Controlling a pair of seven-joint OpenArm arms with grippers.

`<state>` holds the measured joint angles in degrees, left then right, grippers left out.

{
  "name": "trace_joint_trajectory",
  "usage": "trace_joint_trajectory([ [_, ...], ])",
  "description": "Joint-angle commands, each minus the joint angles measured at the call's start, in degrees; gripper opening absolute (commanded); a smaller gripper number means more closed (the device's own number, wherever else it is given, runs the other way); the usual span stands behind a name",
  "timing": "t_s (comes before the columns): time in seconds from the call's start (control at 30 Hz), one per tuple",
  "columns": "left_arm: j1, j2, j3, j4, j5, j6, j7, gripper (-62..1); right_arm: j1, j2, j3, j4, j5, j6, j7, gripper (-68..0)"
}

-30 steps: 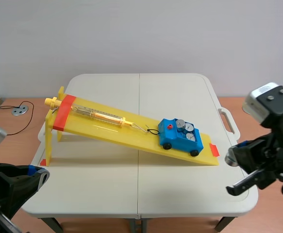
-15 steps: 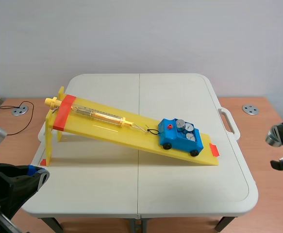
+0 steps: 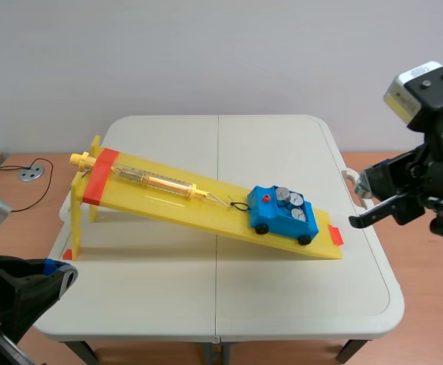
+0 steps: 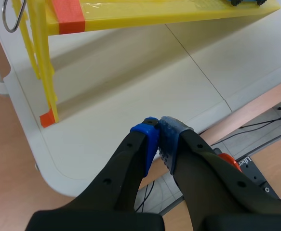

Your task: Place the four metal weights on the blue cart on the ramp.

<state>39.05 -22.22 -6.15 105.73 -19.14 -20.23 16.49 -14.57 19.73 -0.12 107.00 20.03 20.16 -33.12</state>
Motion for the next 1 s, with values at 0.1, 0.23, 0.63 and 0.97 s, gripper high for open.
trace_joint_trajectory([
  [0.1, -1.14, 0.61, -0.94, 3.80, -2.51, -1.62, -4.85, -57.5, 8.74, -1.29, -2.10, -1.55, -2.03, -3.26, 10.36, -66.8],
  [0.23, -1.14, 0.61, -0.94, 3.80, -2.51, -1.64, -4.87, -57.5, 12.52, -2.75, -5.01, -5.16, -4.55, -4.35, 11.02, -66.8],
  [0.63, -1.14, 0.61, -0.94, 3.80, -2.51, -1.64, -4.85, -57.5, 20.15, -5.84, -10.64, -13.88, -7.96, -5.62, 12.26, -66.8],
  [0.97, -1.14, 0.79, -0.94, 3.80, -2.51, -1.64, -4.87, -57.5, 22.71, -7.54, -13.07, -18.86, -8.57, -5.64, 13.18, -66.9],
])
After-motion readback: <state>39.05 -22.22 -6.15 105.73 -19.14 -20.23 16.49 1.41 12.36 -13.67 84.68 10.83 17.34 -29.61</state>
